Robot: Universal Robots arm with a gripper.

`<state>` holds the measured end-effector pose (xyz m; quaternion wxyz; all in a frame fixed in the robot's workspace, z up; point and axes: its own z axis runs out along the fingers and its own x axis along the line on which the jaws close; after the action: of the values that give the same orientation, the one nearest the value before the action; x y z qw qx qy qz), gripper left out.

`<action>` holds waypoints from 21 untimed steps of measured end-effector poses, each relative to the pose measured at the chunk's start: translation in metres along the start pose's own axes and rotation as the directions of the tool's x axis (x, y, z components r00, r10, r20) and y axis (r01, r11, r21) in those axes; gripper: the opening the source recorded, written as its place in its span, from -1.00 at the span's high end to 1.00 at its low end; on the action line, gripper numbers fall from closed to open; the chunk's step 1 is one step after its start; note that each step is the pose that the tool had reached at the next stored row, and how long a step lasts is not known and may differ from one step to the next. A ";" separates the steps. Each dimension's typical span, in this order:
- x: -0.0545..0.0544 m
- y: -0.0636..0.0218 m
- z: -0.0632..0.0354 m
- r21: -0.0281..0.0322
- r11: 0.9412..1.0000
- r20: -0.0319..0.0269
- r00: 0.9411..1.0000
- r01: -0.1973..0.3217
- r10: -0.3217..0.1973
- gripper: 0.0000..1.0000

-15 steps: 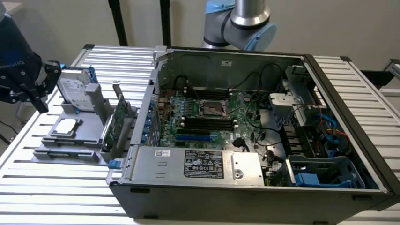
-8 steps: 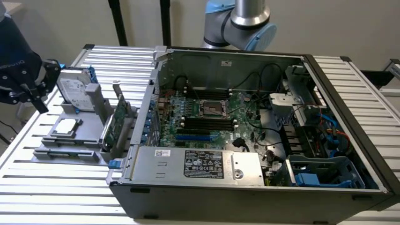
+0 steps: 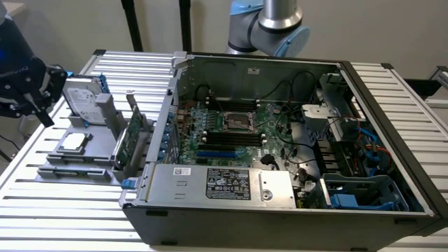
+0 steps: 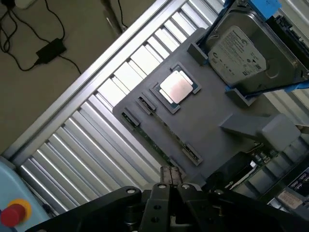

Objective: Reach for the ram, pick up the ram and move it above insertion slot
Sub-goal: 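Pick up the ram and move it above insertion slot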

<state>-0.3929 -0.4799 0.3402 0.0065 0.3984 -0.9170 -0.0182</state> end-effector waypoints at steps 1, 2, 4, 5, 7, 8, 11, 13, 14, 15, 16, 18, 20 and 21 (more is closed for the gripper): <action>0.000 0.0000 0.0000 0.000 1.000 -0.001 1.000 0.018 -0.018 0.79; 0.000 0.0000 0.0000 0.000 0.999 -0.001 0.999 0.036 -0.036 0.79; 0.000 0.0000 0.0000 0.000 0.997 -0.003 0.997 0.072 -0.072 0.79; 0.000 0.0000 0.0000 0.000 0.996 -0.003 0.996 0.090 -0.090 0.79; 0.000 -0.0001 0.0001 -0.001 0.992 -0.005 0.992 0.127 -0.127 0.79; 0.000 -0.0001 0.0001 -0.001 0.990 -0.005 0.990 0.144 -0.144 0.79; 0.000 0.0001 0.0000 -0.001 0.980 -0.008 0.980 0.198 -0.198 0.79; 0.000 0.0000 0.0000 -0.002 0.972 -0.009 0.972 0.234 -0.234 0.79; 0.000 0.0000 0.0001 -0.002 0.968 -0.010 0.968 0.252 -0.252 0.79; 0.000 0.0000 0.0001 -0.002 0.963 -0.010 0.963 0.269 -0.269 0.79; 0.000 0.0000 0.0001 -0.002 0.958 -0.011 0.958 0.286 -0.286 0.79; 0.000 0.0000 0.0001 -0.003 0.947 -0.012 0.947 0.320 -0.320 0.79; 0.000 0.0000 0.0001 -0.003 0.935 -0.014 0.935 0.355 -0.355 0.79; 0.000 0.0000 0.0001 -0.004 0.928 -0.014 0.928 0.372 -0.372 0.79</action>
<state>-0.3929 -0.4799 0.3401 0.0098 0.5648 -0.8250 -0.0166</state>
